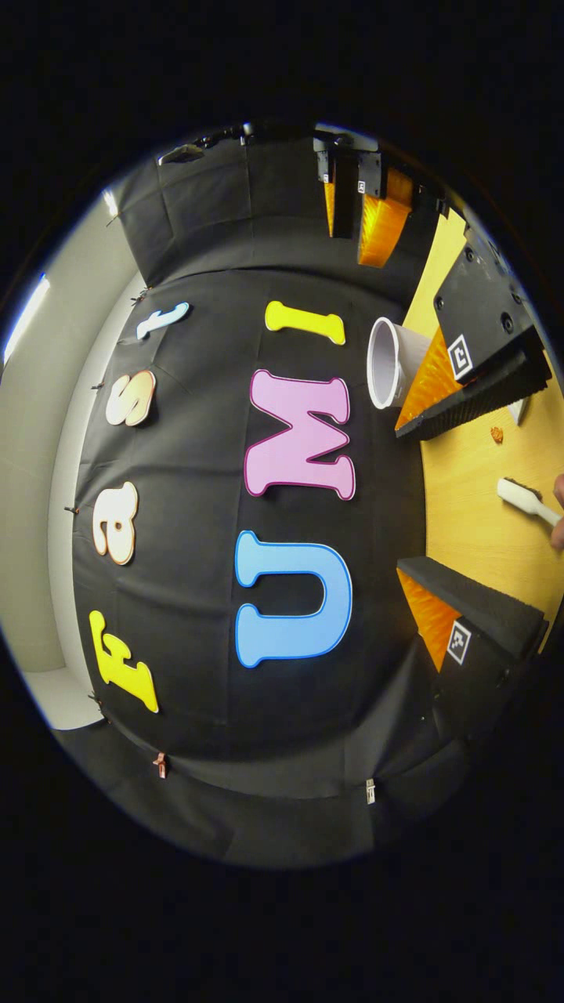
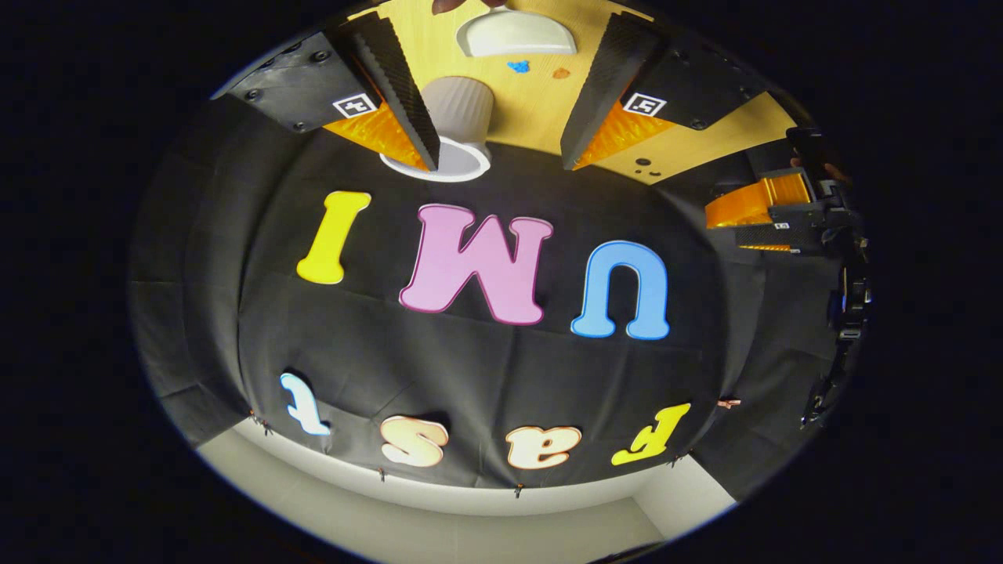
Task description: Pick up the small broom and dustpan from the desktop, sweep the trash into the dustpan with the broom, and then empty the trash into the garbage bin.
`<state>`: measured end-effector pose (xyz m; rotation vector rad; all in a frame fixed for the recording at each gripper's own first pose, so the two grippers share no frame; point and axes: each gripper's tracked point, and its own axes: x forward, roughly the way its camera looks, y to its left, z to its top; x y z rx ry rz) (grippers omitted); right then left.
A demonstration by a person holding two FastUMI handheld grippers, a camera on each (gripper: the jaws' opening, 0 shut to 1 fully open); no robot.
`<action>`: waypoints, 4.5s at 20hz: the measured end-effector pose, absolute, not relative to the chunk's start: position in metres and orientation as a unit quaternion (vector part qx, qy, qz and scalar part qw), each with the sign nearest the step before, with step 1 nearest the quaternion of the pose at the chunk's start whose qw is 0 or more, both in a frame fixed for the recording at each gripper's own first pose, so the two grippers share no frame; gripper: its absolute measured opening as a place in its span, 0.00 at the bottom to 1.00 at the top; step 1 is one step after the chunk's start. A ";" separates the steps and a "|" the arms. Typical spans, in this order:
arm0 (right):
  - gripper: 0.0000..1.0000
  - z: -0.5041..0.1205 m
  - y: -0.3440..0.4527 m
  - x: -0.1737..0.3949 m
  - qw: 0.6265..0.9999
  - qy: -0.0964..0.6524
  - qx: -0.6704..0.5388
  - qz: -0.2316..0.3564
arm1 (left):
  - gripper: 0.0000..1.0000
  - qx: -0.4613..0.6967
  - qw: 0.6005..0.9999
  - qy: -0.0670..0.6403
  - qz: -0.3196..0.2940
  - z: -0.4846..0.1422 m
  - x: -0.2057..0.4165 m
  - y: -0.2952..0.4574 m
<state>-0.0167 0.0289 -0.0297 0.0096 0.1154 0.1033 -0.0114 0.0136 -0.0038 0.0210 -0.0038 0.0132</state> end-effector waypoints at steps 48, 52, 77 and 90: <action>0.36 -0.438 0.023 -0.073 0.781 0.604 -0.021 0.157 | 0.96 -0.003 0.987 0.150 0.059 -0.123 0.026 0.049; 0.36 -0.421 0.019 -0.071 0.797 0.574 -0.049 0.182 | 0.96 0.032 0.970 0.243 0.002 -0.184 0.023 0.047; 0.35 -0.402 -0.009 -0.085 0.802 0.574 -0.024 0.165 | 0.61 0.077 0.787 0.607 -0.079 -0.419 0.025 0.039; 0.36 -0.406 -0.024 -0.081 0.762 0.612 -0.076 0.199 | 0.29 0.122 0.810 0.570 -0.065 -0.400 0.060 0.025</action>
